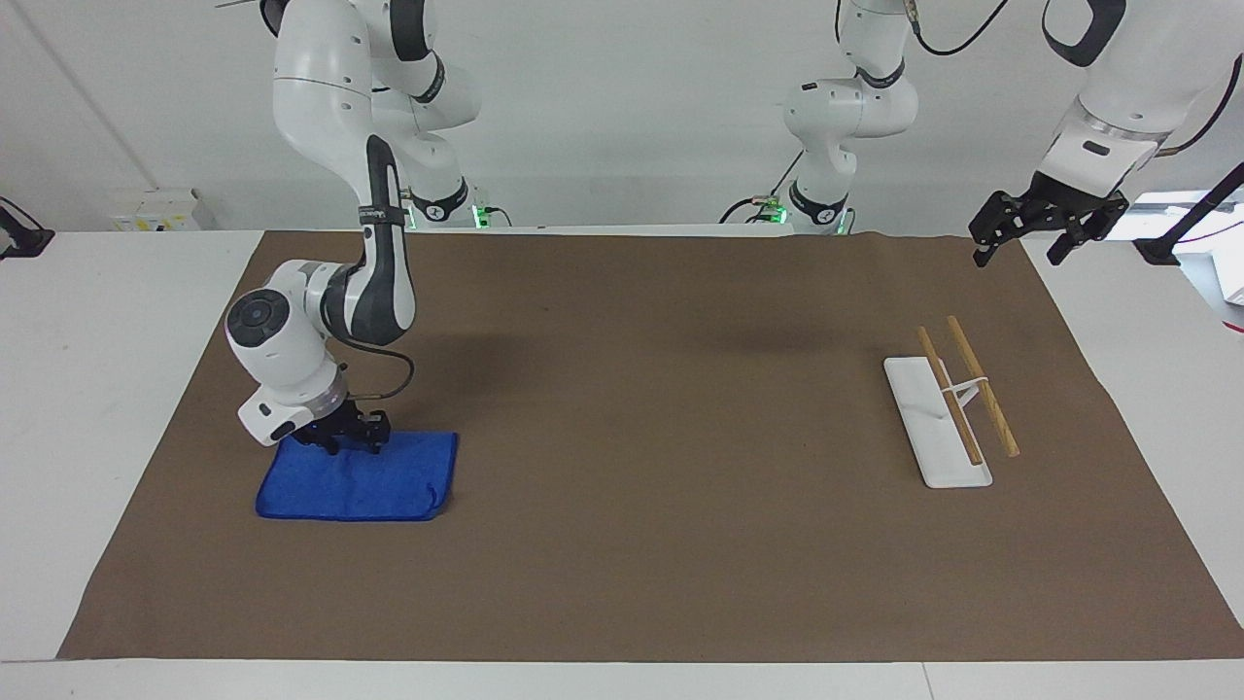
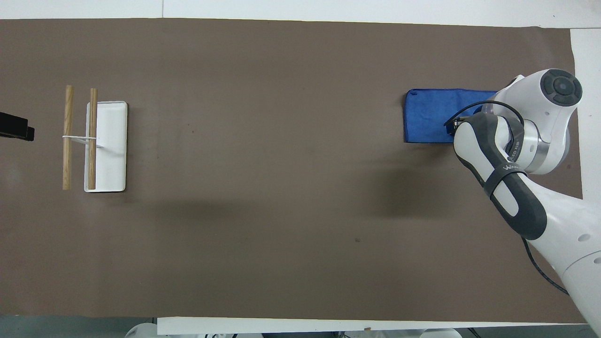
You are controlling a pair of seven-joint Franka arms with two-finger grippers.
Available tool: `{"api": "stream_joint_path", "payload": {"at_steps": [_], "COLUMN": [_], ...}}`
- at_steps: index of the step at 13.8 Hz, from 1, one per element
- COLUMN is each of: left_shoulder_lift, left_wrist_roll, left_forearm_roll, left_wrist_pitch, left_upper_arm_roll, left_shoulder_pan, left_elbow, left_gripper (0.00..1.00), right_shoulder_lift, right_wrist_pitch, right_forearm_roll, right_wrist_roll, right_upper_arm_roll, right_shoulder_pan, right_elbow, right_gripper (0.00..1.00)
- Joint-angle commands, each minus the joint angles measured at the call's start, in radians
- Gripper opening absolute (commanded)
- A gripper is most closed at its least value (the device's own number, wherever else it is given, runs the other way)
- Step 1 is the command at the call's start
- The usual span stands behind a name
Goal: Right arm passes towel to left arm to hang
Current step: 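Reach the right gripper down onto the blue towel's near edge, then close the right gripper on the blue towel and lift it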
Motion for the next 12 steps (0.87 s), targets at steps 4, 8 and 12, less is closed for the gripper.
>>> {"api": "stream_joint_path", "payload": {"at_steps": [4,8,12], "left_shoulder_lift": [-0.004,-0.004,-0.005], "left_wrist_roll": [0.01,0.01,0.007], "left_forearm_roll": [-0.014,-0.014,-0.014], "left_wrist_pitch": [-0.021,-0.021,-0.027], "left_upper_arm_roll": [0.001,0.001,0.001], "left_shoulder_pan": [0.004,0.004,-0.002], "left_elbow": [0.009,0.009,0.009], "left_gripper": [1.0,1.0,1.0], "right_shoulder_lift": [-0.006,-0.021,-0.023], "right_wrist_pitch": [-0.082,-0.296,-0.52], "right_forearm_roll": [0.022,0.029,0.183], "right_wrist_roll": [-0.027,0.023,0.264], "right_upper_arm_roll": [0.009,0.014,0.102], "right_shoulder_pan": [0.0,0.003,0.002], "right_elbow": [0.042,0.177,0.379], "right_gripper": [0.0,0.0,0.0]}}
